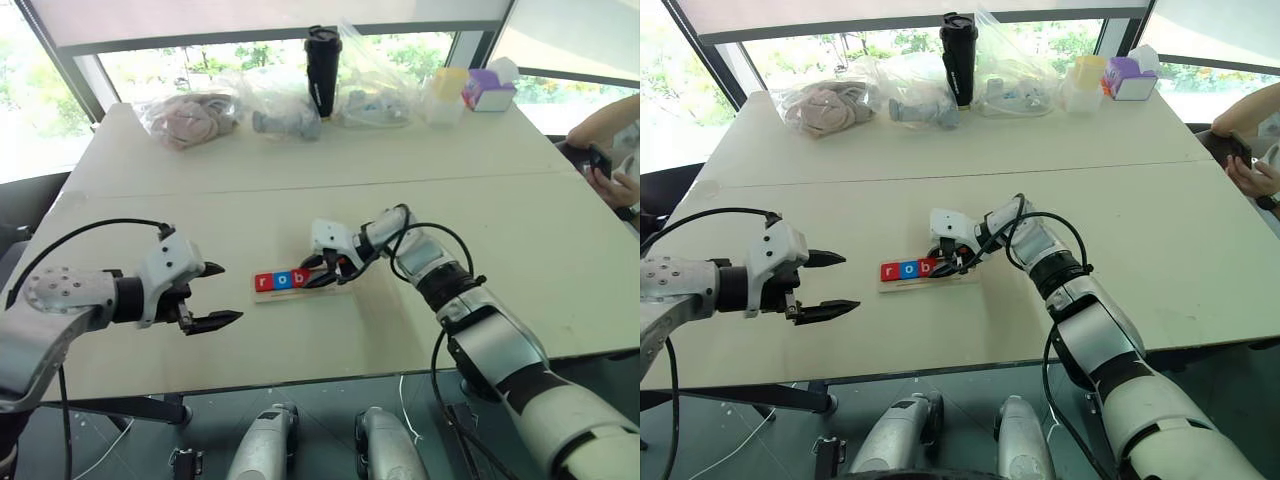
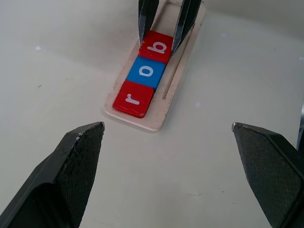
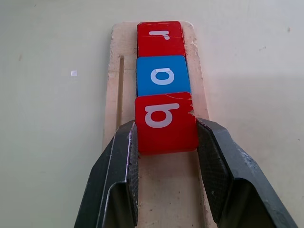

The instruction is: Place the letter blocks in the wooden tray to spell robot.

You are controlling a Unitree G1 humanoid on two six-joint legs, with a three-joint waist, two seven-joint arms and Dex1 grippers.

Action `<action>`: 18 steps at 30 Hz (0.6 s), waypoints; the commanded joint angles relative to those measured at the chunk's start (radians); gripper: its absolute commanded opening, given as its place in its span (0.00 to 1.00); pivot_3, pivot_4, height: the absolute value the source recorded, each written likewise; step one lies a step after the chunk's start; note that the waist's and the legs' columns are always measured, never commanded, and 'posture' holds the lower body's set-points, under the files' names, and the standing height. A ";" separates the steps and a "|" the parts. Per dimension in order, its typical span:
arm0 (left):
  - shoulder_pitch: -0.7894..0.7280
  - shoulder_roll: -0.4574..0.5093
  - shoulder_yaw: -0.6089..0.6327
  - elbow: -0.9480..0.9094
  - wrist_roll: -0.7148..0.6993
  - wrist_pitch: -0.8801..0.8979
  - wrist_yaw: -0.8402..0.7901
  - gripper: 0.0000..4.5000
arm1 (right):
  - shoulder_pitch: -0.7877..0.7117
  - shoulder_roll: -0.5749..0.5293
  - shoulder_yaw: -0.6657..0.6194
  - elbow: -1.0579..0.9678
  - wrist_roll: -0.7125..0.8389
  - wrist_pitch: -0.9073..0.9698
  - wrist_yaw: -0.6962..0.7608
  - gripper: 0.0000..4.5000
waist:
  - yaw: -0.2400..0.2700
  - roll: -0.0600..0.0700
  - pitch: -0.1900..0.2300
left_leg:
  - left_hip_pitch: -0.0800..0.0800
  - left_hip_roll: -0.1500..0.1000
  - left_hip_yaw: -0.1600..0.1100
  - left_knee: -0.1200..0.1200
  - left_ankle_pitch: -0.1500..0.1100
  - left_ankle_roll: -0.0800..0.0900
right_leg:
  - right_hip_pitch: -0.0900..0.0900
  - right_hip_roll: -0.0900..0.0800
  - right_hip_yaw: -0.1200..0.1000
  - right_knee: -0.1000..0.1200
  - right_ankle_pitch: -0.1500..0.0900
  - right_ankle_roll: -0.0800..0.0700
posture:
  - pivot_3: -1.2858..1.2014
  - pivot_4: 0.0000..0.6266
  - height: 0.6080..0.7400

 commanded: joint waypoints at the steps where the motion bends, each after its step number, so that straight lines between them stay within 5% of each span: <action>1: -0.016 0.003 0.010 -0.004 0.002 -0.012 0.001 1.00 | -0.018 -0.006 -0.030 -0.040 0.010 0.012 0.008 0.26 | 0.000 0.000 0.000 | 0.000 0.000 0.000 0.000 0.000 0.000 | 0.000 0.000 0.000 0.000 0.000 0.000 | 0.52 0.24 1.00; 17: -0.033 -0.010 -0.011 0.014 0.014 -0.026 0.006 1.00 | 0.002 0.004 -0.030 -0.043 0.008 0.034 -0.006 0.26 | -0.001 0.000 0.000 | 0.000 0.000 0.000 0.000 0.000 0.000 | 0.000 0.000 0.000 0.001 0.000 0.000 | 0.52 0.24 1.00; 18: -0.033 -0.010 -0.011 0.015 0.014 -0.027 0.005 1.00 | 0.001 0.007 -0.031 -0.040 0.008 0.034 -0.010 0.50 | -0.001 0.000 0.000 | 0.000 0.000 0.000 0.000 0.000 0.000 | 0.000 0.000 0.000 0.001 0.000 0.000 | 0.52 0.24 1.00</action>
